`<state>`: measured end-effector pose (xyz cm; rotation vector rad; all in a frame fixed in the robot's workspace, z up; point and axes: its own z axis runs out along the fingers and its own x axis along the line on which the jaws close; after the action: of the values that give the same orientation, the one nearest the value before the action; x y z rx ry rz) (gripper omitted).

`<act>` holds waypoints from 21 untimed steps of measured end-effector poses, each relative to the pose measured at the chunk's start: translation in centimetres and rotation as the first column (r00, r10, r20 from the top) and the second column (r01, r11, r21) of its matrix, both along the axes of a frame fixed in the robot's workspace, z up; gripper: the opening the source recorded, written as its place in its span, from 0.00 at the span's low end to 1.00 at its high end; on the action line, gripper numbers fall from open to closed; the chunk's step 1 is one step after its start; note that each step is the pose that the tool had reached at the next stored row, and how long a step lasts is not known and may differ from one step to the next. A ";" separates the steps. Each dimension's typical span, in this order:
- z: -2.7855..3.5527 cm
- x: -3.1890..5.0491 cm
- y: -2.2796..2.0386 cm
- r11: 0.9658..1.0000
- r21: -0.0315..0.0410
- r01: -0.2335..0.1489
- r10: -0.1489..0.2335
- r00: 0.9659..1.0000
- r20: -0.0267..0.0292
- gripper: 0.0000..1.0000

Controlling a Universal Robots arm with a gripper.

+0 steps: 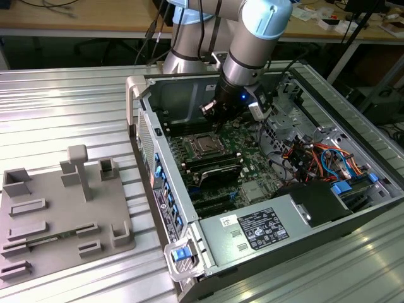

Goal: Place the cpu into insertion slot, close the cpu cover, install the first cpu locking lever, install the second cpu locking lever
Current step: 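Install the second cpu locking lever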

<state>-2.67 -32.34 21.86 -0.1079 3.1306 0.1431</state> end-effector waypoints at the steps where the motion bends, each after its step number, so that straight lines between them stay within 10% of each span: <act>1: 0.00 0.01 0.00 1.000 0.000 0.000 0.000 1.000 0.000 0.11; 10: 0.63 0.01 -0.56 1.000 -0.002 0.000 0.000 1.000 0.000 0.11; 21: 0.62 0.06 -3.77 1.000 -0.002 0.000 0.000 1.000 0.000 0.11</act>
<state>-2.61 -36.11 22.48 -0.1077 3.1309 0.1407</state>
